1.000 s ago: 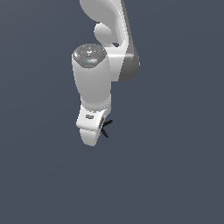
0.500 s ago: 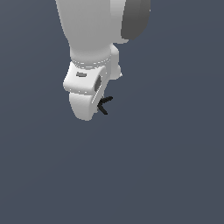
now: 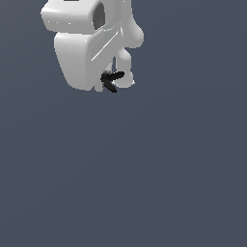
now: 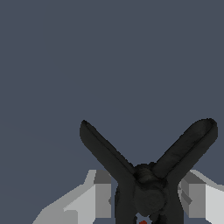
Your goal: Pick up the object and move it to a goal position.
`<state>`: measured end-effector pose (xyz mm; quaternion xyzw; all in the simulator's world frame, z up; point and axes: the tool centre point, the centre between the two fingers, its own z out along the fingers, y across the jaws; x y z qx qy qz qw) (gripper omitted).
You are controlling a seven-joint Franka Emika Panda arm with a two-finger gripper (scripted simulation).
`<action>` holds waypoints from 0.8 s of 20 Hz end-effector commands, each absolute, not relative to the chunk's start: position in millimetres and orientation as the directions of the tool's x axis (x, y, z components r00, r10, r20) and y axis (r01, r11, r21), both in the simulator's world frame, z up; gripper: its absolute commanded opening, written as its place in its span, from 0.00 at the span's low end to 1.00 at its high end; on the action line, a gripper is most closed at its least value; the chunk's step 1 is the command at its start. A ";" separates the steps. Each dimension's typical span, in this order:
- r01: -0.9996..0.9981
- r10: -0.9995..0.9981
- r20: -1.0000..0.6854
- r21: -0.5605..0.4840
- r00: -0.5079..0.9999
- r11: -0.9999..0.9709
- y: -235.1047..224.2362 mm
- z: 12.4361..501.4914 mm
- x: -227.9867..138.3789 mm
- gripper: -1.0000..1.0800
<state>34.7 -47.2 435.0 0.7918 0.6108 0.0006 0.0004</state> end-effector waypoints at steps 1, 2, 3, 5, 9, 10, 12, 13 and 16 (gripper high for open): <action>0.967 0.967 0.000 0.000 0.254 -0.254 -47.5 454.6 32.3 0.00; 0.967 0.967 0.000 0.000 0.255 -0.255 -48.0 461.0 31.7 0.00; 0.967 0.967 0.000 0.000 0.255 -0.255 -48.0 466.8 31.3 0.00; 0.967 0.967 0.000 0.000 0.255 -0.255 -48.5 476.8 30.7 0.00; 0.967 0.967 0.000 0.000 0.256 -0.256 -48.9 490.9 30.0 0.00; 0.967 0.967 0.000 0.000 0.256 -0.256 -48.9 493.3 29.9 0.00; 0.967 0.967 0.000 0.000 0.256 -0.256 -49.0 497.1 29.8 0.00; 0.967 0.967 0.000 0.000 0.256 -0.256 -49.0 498.4 29.9 0.00; 0.967 0.967 0.000 0.000 0.256 -0.256 -49.1 500.1 30.2 0.00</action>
